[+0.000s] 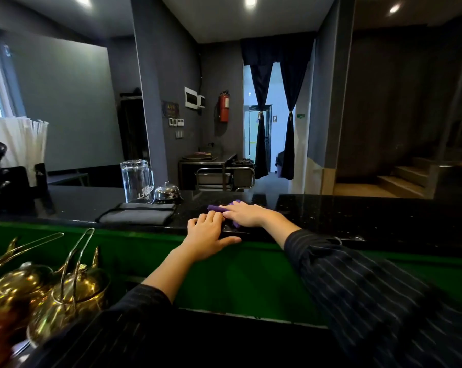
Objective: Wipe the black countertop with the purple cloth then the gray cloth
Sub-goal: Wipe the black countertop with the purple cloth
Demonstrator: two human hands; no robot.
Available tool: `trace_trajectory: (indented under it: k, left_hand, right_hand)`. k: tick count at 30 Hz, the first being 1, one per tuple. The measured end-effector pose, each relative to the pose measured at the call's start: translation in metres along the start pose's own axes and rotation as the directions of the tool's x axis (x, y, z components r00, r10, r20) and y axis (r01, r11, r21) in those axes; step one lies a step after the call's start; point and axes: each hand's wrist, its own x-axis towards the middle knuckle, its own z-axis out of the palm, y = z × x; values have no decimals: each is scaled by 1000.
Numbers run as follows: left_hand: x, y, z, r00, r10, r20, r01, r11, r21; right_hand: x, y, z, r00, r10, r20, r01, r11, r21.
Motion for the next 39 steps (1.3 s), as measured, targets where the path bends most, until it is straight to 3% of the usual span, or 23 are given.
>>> trace_trajectory:
  k: [3,7,9,13,15,19,23,27,32,35,37,39]
  left_hand:
    - [-12,-2,12,998,27,-58,-25,999,38]
    - [-12,-9,18,999,48,2,-48,999,20]
    - [-10,-9,15,998,40,44,-41,999,23]
    - [-12,-6,12,997,25,78,-29,998,49]
    - [-11,-5,9,996,24,88,-28,999,47]
    - [-10,-5,3,991,16,130,-19,1000,21]
    - [-11,-1,-4,985,3,174,-10,999,41]
    - [-14,20,-7,969,-46,244,22,995,97]
    - [-9,94,-2,945,210,250,-225,974,30]
    - [1,127,8,920,225,321,-242,970,14]
    - [5,133,12,928,191,321,-214,976,36]
    - [6,133,11,932,172,319,-193,980,37]
  right_hand:
    - [-29,28,-10,999,-22,48,21,999,29]
    - [-57,51,-46,968,101,231,-131,985,117]
    - [-49,41,-49,961,198,192,-230,960,162]
    - [-20,-10,-2,913,396,-99,-379,913,149]
    - [-17,-33,17,908,350,-229,-338,937,91]
    - [-38,-28,12,962,207,-180,-192,977,96]
    - [-78,26,5,965,231,-126,-232,973,9]
    - [-125,93,-4,885,440,-150,-441,897,29]
    - [-158,150,-11,711,668,-218,-666,740,94]
    - [-155,156,-15,618,757,-212,-754,647,113]
    - [-151,155,-18,603,770,-209,-769,631,104]
    - [-149,150,-16,669,714,-207,-718,693,68]
